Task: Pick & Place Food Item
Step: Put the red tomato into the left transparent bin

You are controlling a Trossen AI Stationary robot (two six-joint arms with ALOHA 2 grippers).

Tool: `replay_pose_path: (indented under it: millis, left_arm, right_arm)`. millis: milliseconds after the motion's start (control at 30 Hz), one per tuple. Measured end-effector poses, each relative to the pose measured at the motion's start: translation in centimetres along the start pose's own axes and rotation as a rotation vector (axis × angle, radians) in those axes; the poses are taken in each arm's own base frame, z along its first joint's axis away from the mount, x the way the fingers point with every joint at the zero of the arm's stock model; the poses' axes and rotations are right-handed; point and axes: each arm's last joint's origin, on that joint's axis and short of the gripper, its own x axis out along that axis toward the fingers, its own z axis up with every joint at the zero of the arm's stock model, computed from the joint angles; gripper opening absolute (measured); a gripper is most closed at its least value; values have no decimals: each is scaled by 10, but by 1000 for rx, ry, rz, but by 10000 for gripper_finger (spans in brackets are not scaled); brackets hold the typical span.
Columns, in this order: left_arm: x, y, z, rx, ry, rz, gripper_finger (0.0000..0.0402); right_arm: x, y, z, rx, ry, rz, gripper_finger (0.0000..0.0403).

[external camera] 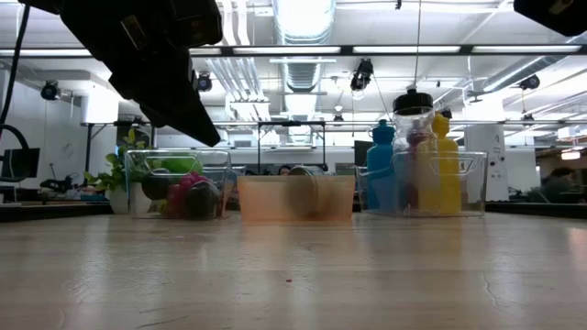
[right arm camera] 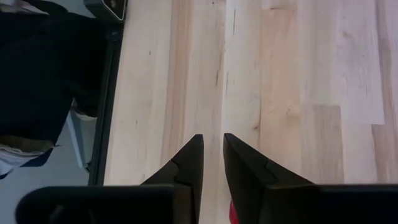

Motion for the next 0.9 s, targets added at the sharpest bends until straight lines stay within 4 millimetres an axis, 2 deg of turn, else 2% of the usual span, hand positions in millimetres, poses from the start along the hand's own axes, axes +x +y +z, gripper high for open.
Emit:
replay_pose_path:
  millis: [167, 367, 500, 700, 900]
  left_arm:
    - [0, 0, 0, 0, 0, 0, 8]
    - [0, 0, 0, 3, 0, 0, 8]
    - [-1, -3, 2, 84, -31, -20, 8]
    - [-3, -14, 9, 197, -106, -140, 8]
    - [-3, -15, 10, 201, -113, -149, 8]
  right_arm:
    - [2, 0, 0, 11, 8, -4, 95]
    - [4, 1, -1, 39, 35, 11, 157]
    - [4, -2, -5, 77, 74, -21, 195]
    - [4, -7, -11, 167, 127, -83, 235]
    - [4, -8, -12, 193, 138, -99, 271]
